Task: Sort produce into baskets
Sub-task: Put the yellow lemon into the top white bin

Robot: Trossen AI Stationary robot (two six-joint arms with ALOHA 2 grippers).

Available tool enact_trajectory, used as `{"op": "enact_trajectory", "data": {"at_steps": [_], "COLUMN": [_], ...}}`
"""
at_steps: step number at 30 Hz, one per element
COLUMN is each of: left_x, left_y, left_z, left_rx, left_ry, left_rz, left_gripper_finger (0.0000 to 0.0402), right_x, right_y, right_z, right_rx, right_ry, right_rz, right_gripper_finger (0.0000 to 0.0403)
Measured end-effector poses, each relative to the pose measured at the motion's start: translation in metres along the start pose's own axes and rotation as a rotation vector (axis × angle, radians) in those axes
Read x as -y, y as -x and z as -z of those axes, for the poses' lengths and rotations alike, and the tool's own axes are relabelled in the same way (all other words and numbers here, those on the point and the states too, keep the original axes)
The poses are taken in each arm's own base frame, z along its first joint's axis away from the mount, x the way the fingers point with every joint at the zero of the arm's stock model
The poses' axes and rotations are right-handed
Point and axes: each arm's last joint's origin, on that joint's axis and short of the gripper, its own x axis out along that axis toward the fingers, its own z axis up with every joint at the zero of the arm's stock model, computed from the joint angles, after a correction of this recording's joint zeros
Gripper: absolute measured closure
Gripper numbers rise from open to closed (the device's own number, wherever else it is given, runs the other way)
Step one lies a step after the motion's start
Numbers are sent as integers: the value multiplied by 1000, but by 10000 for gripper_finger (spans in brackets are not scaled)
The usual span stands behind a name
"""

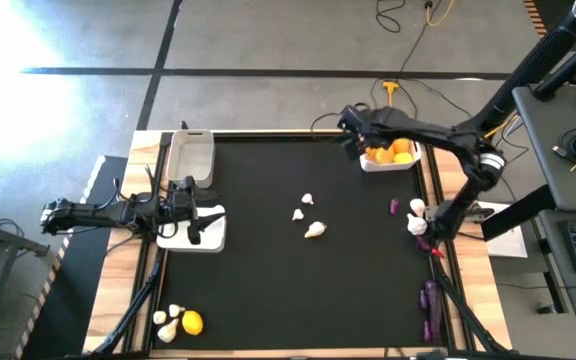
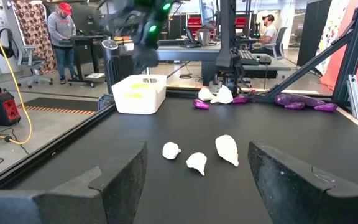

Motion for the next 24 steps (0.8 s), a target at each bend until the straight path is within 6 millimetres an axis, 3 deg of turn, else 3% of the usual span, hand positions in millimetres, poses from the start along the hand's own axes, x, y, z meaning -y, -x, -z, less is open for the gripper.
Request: {"op": "enact_trajectory", "data": {"at_steps": [6, 12, 18, 24], "left_x": [0, 0, 0, 0], "left_y": [0, 0, 0, 0], "left_z": [0, 0, 0, 0], "left_rx": [0, -1, 0, -2], "left_ry": [0, 0, 0, 0], "left_rz": [0, 0, 0, 0], "left_gripper_finger": [139, 139, 139, 139], "right_x": [-54, -114, -171, -228], "right_y": [58, 96, 109, 105], "right_z": [43, 99, 141, 144], "right_rx": [143, 305, 513, 861], "right_ry": [190, 408, 688, 847], "right_rz": [-154, -338, -471, -484], "right_gripper_finger": [131, 142, 152, 162]}}
